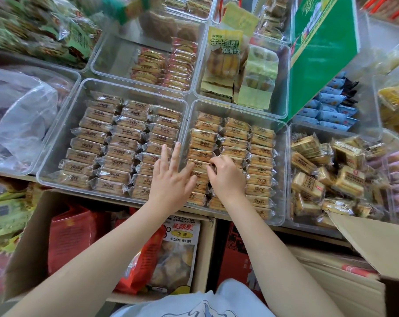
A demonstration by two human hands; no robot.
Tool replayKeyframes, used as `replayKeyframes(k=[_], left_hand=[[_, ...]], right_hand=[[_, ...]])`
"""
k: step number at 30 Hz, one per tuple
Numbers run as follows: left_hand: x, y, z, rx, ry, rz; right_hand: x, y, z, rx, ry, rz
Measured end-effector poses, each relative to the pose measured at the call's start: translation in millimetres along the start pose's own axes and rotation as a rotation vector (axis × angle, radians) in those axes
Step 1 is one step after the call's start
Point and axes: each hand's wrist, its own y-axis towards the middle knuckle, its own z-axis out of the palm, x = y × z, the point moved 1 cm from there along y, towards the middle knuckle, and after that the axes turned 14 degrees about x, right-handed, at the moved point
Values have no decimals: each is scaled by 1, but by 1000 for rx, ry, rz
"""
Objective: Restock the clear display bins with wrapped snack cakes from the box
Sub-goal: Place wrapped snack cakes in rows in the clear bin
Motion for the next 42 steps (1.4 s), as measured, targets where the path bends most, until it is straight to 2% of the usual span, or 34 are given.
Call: replayKeyframes(k=[3, 6, 12, 15, 18, 24, 27, 29, 32, 38, 42], left_hand=[[-1, -1, 1, -22, -17, 7], [0, -1, 2, -39, -42, 9], [2, -2, 5, -126, -33, 28], [1, -1, 4, -102, -1, 17], [0, 2, 2, -3, 37, -27], [-3, 2, -2, 41, 102, -76], [-4, 2, -3, 46, 105, -80], [-4, 1, -3, 45, 105, -81], [-4, 1, -2, 56, 97, -83], [-4, 1, -3, 56, 81, -72], [-5, 1, -5, 72, 87, -79]], right_hand=[[2, 2, 2, 55, 33, 134], [6, 13, 1, 122, 100, 176], [-9, 23, -12, 154, 502, 222], [-13, 22, -10, 145, 590, 241], [-10, 24, -8, 157, 550, 266], [-5, 27, -6, 163, 360, 241], [-3, 21, -5, 60, 145, 183], [-3, 16, -1, -51, 34, 80], [-3, 10, 5, -99, 14, -15], [-8, 9, 12, -84, -67, -34], [-12, 10, 9, -38, -25, 2]])
